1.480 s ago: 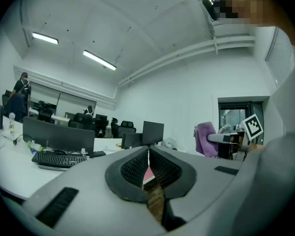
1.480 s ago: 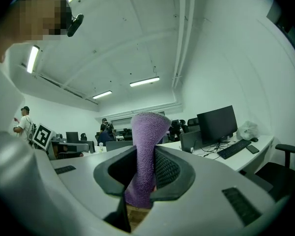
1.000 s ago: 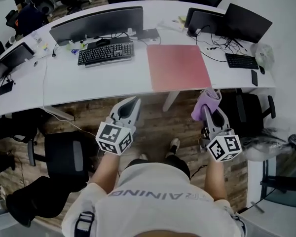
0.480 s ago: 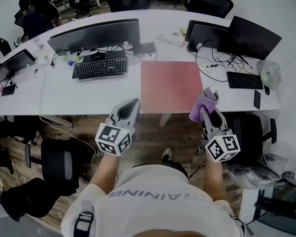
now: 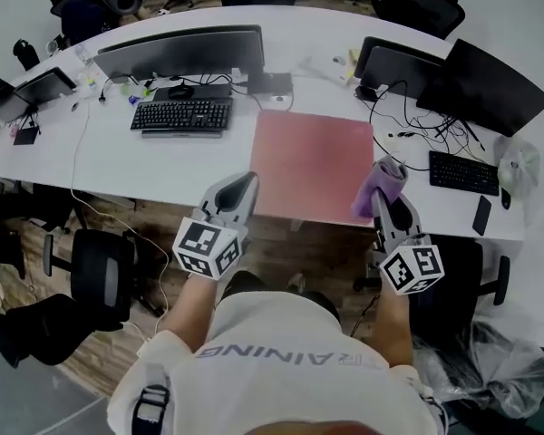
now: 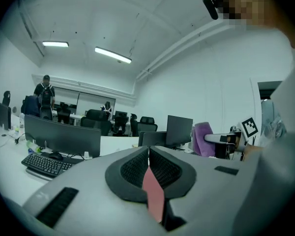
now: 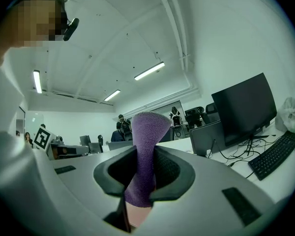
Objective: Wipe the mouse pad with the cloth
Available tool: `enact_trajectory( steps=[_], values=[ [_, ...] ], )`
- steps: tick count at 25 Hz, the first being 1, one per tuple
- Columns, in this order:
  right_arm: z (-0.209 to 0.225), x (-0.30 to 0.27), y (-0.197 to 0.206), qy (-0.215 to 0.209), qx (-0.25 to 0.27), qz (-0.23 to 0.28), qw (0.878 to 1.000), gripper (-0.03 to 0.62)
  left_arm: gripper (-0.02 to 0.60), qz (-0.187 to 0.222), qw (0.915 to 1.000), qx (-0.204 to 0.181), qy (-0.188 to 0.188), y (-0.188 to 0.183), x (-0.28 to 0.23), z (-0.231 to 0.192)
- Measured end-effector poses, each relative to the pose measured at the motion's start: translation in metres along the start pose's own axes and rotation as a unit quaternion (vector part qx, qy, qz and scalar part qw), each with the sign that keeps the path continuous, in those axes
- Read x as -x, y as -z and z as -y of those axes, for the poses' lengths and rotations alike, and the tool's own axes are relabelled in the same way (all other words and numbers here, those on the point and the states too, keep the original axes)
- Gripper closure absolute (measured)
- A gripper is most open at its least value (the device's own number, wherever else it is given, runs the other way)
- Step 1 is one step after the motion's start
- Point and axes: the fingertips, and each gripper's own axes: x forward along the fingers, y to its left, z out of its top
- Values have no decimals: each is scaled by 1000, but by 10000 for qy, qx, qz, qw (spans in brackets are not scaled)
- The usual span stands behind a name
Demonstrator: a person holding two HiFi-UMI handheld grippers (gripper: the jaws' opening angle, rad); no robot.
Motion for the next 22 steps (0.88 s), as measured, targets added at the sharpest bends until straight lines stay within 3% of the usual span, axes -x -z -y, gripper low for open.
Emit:
enact_trajectory(
  steps=[10,22],
  values=[
    [18,-75,10,-172,17,-339,9993,496,546,14,9994,294,-179,1,-47,-53],
    [-18,-255,59,-550,27,-1096,9925,496,546,-236,9978,289,-556,6,-88,-198]
  ],
)
